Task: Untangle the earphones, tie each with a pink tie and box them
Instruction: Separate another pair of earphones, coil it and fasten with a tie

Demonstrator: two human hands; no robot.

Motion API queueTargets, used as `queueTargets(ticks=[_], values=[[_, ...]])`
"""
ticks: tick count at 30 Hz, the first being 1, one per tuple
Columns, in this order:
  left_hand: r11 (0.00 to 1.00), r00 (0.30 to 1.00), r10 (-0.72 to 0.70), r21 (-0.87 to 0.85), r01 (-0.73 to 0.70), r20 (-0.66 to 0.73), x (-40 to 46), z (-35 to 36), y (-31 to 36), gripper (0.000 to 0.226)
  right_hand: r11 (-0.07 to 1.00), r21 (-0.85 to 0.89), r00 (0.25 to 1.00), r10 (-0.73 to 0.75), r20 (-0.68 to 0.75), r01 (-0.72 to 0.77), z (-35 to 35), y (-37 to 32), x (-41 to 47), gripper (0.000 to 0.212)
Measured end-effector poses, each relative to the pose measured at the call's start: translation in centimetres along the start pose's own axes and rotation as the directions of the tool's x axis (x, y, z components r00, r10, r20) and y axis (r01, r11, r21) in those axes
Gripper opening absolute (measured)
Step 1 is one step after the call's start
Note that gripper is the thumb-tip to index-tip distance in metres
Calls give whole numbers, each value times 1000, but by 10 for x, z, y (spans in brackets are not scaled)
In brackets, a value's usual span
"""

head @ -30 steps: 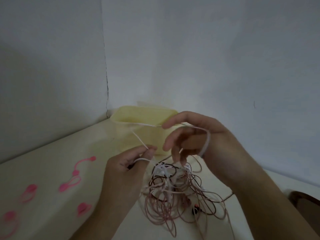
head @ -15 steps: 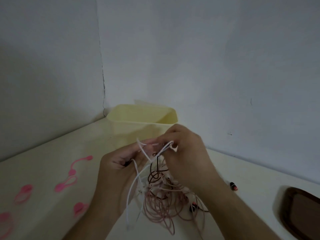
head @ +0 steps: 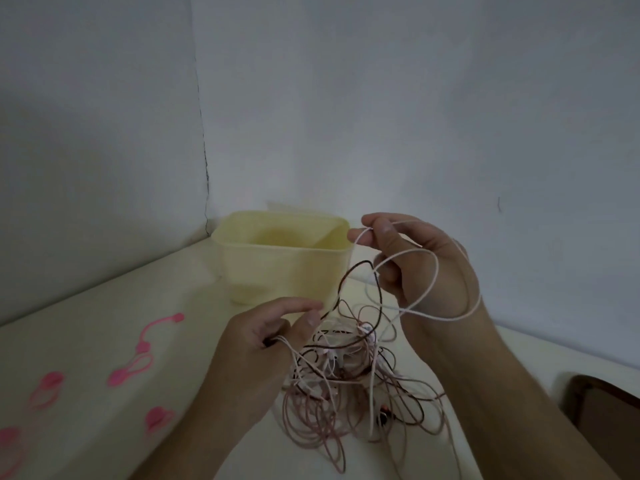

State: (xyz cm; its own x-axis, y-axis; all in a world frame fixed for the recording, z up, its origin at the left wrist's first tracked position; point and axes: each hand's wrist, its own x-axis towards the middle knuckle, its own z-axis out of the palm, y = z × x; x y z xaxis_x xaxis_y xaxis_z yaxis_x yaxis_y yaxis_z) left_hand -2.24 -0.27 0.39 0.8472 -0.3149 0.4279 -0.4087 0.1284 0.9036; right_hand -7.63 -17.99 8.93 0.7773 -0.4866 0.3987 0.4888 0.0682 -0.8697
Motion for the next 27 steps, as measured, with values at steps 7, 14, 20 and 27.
queueTargets(ticks=[7, 14, 20, 27], values=[[995, 998, -17, 101, 12, 54, -5, 5, -6, 14, 924, 358, 985, 86, 148, -134, 6, -12, -2, 21], [930, 996, 23, 366, 10, -84, -2, -1, -15, 14, 905, 424, 992, -69, 104, 18, -1, -17, 5, 19], [960, 996, -54, 272, 70, -67, -1, -1, -12, 16, 908, 418, 988, -49, 149, -18, 1, -18, 2, 19], [1000, 1000, -8, -18, 9, 4, -2, 1, 7, 52, 946, 264, 935, 88, 344, -187, 11, -6, -8, 22]])
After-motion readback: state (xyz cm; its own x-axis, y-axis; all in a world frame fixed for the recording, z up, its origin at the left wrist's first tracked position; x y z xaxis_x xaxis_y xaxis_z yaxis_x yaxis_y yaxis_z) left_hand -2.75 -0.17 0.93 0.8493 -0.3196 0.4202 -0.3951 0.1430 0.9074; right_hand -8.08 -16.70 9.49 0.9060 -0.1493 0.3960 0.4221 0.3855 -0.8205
